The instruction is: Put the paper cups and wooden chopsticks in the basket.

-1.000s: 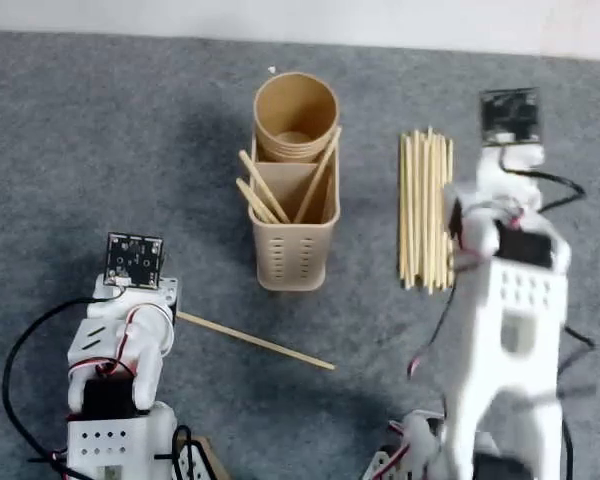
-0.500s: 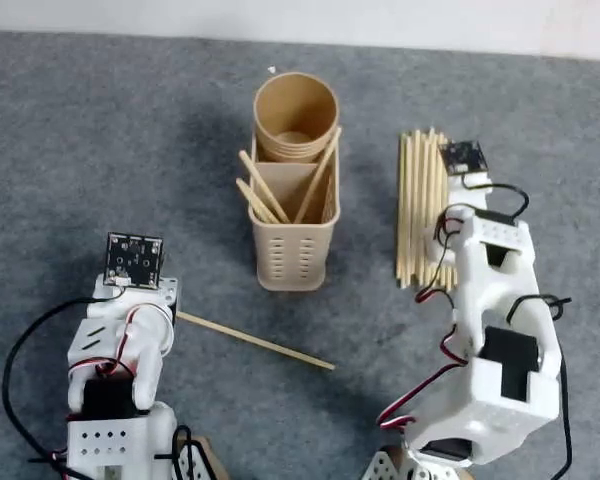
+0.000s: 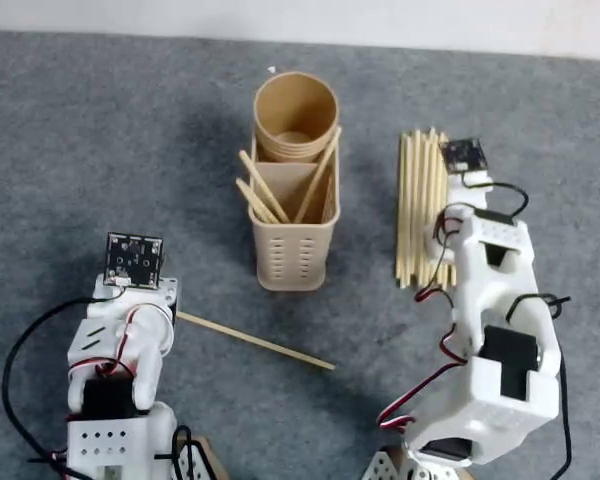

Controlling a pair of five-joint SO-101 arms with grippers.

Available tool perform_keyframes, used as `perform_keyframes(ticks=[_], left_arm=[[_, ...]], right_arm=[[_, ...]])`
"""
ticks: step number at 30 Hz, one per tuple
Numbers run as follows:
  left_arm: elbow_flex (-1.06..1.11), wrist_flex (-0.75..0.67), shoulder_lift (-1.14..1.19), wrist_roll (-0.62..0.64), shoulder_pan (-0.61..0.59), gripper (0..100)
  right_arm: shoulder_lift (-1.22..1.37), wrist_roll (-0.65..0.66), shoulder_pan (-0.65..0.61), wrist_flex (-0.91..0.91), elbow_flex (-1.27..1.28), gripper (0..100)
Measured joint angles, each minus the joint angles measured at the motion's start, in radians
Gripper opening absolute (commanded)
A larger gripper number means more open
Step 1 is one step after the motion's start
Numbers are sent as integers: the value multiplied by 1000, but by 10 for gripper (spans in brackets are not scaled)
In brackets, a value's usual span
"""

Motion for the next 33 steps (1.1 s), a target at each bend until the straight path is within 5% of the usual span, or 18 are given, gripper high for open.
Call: perform_keyframes(ticks=[8,12,15,27,33], left_arm=[[0,0,0,0,0,140],[0,0,0,0,0,140],[0,0,0,0,0,140],[0,0,0,0,0,140],[0,0,0,0,0,140]], right_arm=[[-408,-140,-12,6,-9,9],[-473,-98,-17,64,34,128],[-417,-78,-17,72,60,196],[69,-77,-23,40,-51,194],[130,-77,-18,37,-97,17]])
